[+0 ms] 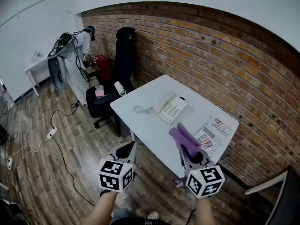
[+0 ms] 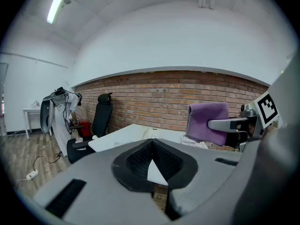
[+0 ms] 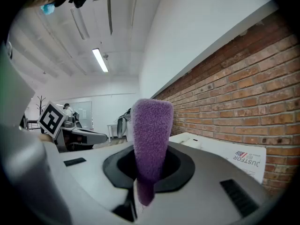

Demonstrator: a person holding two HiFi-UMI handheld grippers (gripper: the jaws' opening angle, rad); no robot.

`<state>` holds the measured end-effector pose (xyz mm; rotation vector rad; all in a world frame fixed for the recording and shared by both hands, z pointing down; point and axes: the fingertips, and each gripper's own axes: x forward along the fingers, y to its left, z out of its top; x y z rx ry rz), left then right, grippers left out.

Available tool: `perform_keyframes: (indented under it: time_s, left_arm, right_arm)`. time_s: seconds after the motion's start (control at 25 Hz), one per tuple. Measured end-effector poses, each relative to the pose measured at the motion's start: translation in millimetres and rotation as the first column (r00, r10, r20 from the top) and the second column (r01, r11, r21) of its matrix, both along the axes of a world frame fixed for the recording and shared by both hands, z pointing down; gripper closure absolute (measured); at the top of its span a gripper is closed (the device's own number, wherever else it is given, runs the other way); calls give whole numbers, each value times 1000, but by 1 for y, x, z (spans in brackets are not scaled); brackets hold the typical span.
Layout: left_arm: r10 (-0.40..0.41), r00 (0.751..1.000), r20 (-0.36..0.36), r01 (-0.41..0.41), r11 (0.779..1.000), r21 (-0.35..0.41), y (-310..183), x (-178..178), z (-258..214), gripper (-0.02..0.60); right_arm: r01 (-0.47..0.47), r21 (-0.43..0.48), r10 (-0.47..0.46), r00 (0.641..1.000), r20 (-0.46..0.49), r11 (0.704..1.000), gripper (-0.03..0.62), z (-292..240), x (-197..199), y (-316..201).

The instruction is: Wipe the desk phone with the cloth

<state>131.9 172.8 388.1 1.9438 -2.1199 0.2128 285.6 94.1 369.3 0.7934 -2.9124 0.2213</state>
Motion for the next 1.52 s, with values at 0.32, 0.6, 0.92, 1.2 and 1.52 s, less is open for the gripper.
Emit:
perform_keyframes:
  time_s: [0.32, 0.6, 0.92, 1.2, 1.52]
  left_arm:
    - [8, 1000, -4, -8, 1000, -5, -12, -8, 7, 577]
    - [54, 998, -12, -54, 998, -17, -43, -36, 17, 577]
    - [161, 986, -34, -162, 987, -21, -110, -102, 25, 577]
    - [282, 956, -75, -285, 958, -31, -165, -157, 27, 577]
    - [421, 901, -102, -426, 904, -30, -211, -187, 30, 577]
  right_arm:
    - [8, -17, -8, 1000, -5, 1000, 549, 9, -12, -11]
    - [-25, -29, 25, 999, -20, 999, 549, 19, -38, -34]
    - [-114, -41, 112, 992, -59, 993, 549, 29, -103, -80]
    - [-229, -61, 222, 970, -104, 972, 549, 29, -155, -118]
    - [-363, -64, 351, 924, -150, 930, 549, 30, -182, -149]
